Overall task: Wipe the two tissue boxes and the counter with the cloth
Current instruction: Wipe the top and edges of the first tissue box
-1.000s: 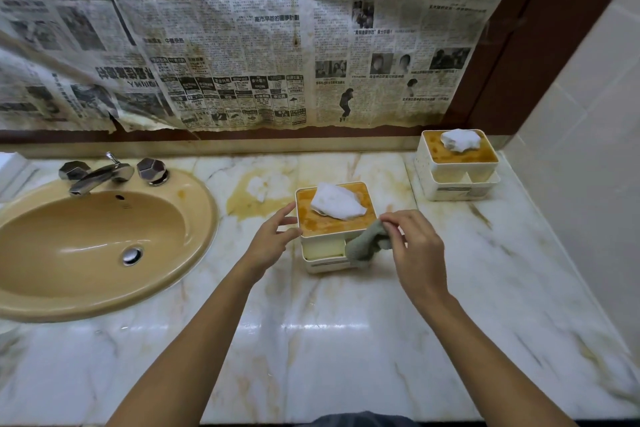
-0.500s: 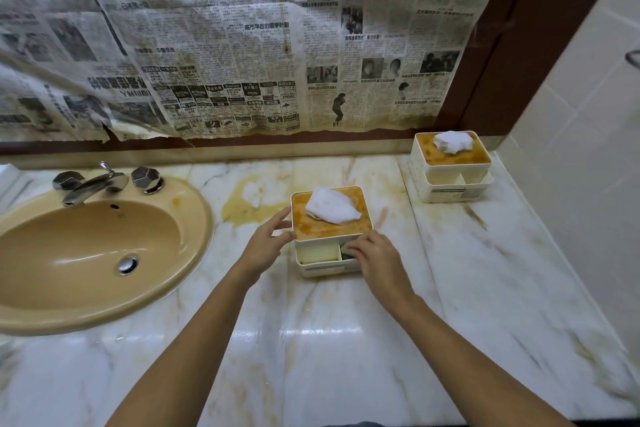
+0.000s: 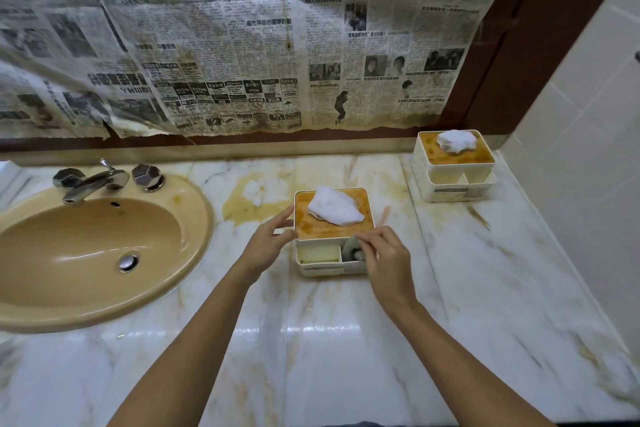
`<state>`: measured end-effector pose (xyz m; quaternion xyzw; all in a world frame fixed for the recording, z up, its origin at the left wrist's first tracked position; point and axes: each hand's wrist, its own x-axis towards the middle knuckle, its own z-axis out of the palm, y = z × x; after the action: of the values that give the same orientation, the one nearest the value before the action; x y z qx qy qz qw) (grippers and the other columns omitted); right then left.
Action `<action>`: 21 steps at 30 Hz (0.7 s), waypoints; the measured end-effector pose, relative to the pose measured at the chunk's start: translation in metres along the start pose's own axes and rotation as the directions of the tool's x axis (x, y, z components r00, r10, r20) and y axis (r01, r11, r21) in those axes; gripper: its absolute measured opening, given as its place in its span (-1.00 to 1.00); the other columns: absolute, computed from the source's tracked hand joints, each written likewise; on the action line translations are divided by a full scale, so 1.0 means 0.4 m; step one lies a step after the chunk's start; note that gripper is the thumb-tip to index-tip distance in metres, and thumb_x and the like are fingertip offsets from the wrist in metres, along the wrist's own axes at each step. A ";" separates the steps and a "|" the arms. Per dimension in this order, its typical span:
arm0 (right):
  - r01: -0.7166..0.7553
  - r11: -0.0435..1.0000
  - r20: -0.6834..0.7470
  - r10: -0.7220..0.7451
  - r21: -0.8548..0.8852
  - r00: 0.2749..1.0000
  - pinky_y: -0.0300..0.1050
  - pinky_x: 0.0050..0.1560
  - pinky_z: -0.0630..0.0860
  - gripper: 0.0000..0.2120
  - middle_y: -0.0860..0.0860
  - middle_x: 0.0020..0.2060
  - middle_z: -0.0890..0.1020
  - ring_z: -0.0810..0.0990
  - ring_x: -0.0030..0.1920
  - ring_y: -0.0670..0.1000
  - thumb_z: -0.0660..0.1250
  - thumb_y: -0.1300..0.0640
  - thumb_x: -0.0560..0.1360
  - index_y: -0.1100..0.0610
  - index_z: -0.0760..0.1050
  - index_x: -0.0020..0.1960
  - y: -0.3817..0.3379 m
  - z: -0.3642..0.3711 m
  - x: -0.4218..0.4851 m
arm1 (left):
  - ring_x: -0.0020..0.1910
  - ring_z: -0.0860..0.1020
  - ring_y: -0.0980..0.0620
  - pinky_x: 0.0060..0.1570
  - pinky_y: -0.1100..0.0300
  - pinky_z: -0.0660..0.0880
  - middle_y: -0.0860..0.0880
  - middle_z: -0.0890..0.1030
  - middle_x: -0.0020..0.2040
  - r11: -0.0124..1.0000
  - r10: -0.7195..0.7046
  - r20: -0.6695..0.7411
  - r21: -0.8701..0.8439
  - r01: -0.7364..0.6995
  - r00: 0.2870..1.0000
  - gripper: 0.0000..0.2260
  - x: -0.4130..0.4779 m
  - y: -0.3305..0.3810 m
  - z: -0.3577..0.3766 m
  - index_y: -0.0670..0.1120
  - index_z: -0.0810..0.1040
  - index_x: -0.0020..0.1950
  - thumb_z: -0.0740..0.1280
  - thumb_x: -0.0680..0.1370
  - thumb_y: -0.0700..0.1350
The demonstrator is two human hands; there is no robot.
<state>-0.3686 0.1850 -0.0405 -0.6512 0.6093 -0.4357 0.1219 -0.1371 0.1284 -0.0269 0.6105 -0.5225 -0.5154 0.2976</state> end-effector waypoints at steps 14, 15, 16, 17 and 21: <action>-0.168 0.961 0.023 0.167 0.217 0.986 -0.18 0.01 0.53 -0.80 -0.07 -0.06 0.61 0.58 0.00 -0.11 0.27 0.34 0.57 0.08 0.58 -0.02 -0.009 -0.047 0.039 | 0.21 0.49 0.22 0.12 0.15 0.41 0.08 0.56 0.27 1.000 0.003 0.013 -0.015 -0.003 1.000 -0.51 0.006 0.002 -0.004 0.17 0.38 0.50 0.35 0.60 -0.11; -0.212 0.932 -0.005 0.223 0.294 0.975 -0.14 0.04 0.55 -0.79 -0.06 -0.04 0.62 0.59 0.02 -0.10 0.24 0.35 0.59 0.09 0.57 -0.01 -0.011 -0.064 0.050 | 0.21 0.50 0.21 0.11 0.16 0.41 0.08 0.56 0.27 1.000 0.004 0.013 -0.009 -0.004 1.000 -0.51 0.008 0.002 -0.004 0.16 0.38 0.50 0.35 0.59 -0.12; -0.251 0.901 -0.018 0.274 0.353 0.961 -0.09 0.07 0.56 -0.80 -0.05 -0.02 0.62 0.59 0.04 -0.09 0.22 0.34 0.60 0.09 0.55 0.01 -0.012 -0.081 0.059 | 0.21 0.52 0.15 0.09 0.16 0.42 0.06 0.55 0.28 1.000 0.005 0.006 0.002 -0.005 1.000 -0.50 0.011 0.002 -0.005 0.15 0.37 0.50 0.35 0.59 -0.13; -0.287 0.870 -0.020 0.321 0.402 0.947 -0.02 0.08 0.59 -0.80 -0.06 -0.01 0.63 0.59 0.05 -0.08 0.21 0.32 0.62 0.07 0.54 0.02 -0.011 -0.097 0.069 | 0.22 0.52 0.07 0.10 0.15 0.43 0.05 0.54 0.30 1.000 0.004 -0.012 0.018 -0.003 1.000 -0.48 0.015 0.004 -0.005 0.13 0.36 0.51 0.36 0.58 -0.14; -0.421 0.671 0.053 0.495 0.610 0.867 0.18 -0.01 0.62 -0.74 -0.02 0.03 0.61 0.60 0.12 0.15 0.14 0.22 0.67 -0.04 0.55 0.01 0.007 -0.144 0.103 | 0.25 0.44 0.01 0.24 0.12 0.39 0.02 0.48 0.31 0.988 0.094 -0.154 0.140 -0.073 0.984 -0.52 0.040 0.046 0.008 0.03 0.38 0.49 0.38 0.58 -0.09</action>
<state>-0.4167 0.1688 0.0087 -0.3767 0.5877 -0.5990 0.3922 -0.1473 0.1085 -0.0163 0.6461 -0.5554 -0.4156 0.3184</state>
